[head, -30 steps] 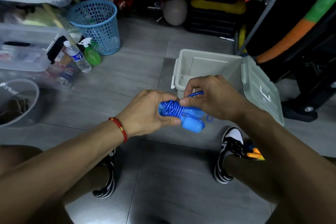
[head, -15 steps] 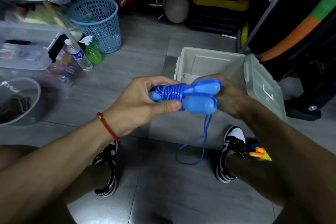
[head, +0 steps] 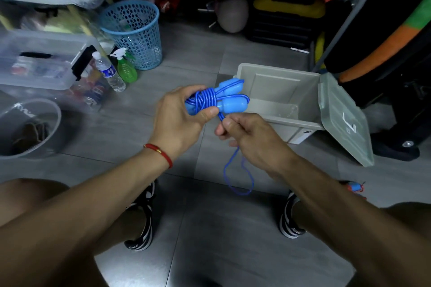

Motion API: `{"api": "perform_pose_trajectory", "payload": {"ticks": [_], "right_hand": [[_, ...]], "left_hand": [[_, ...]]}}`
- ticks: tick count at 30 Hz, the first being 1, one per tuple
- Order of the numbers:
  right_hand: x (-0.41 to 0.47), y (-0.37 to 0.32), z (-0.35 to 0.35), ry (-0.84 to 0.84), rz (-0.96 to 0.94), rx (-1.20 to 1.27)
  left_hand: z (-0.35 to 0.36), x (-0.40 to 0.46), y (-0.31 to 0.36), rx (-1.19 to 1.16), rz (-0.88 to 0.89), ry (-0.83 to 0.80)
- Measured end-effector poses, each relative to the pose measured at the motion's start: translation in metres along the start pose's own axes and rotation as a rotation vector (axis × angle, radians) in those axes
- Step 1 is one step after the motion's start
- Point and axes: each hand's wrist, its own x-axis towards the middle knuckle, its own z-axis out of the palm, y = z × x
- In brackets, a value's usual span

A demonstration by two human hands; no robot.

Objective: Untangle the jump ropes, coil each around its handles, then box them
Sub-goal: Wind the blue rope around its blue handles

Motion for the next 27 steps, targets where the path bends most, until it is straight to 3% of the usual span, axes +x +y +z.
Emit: {"api": "perform_pose_trajectory", "payload": {"ticks": [3, 7, 14, 17, 21, 24, 27], "right_hand": [[-0.002, -0.010, 0.008, 0.130, 0.186, 0.211], [-0.005, -0.026, 0.012, 0.265, 0.408, 0.447], [-0.005, -0.026, 0.007, 0.328, 0.416, 0.493], [-0.002, -0.021, -0.002, 0.343, 0.328, 0.363], [-0.008, -0.017, -0.013, 0.152, 0.142, 0.149], [-0.016, -0.019, -0.014, 0.028, 0.059, 0.129], [-0.014, -0.014, -0.015, 0.125, 0.031, 0.098]], "left_hand": [[0.007, -0.007, 0.000, 0.210, 0.200, 0.054], [0.012, -0.011, 0.002, 0.246, 0.432, 0.168], [0.015, -0.017, 0.008, 0.184, 0.599, 0.080], [0.005, -0.016, 0.006, -0.016, 0.469, -0.150], [-0.011, -0.007, 0.003, -0.347, -0.096, -0.505], [-0.020, -0.001, 0.007, -0.290, -0.129, -0.849], [-0.013, -0.001, 0.010, -0.364, -0.131, -0.723]]}}
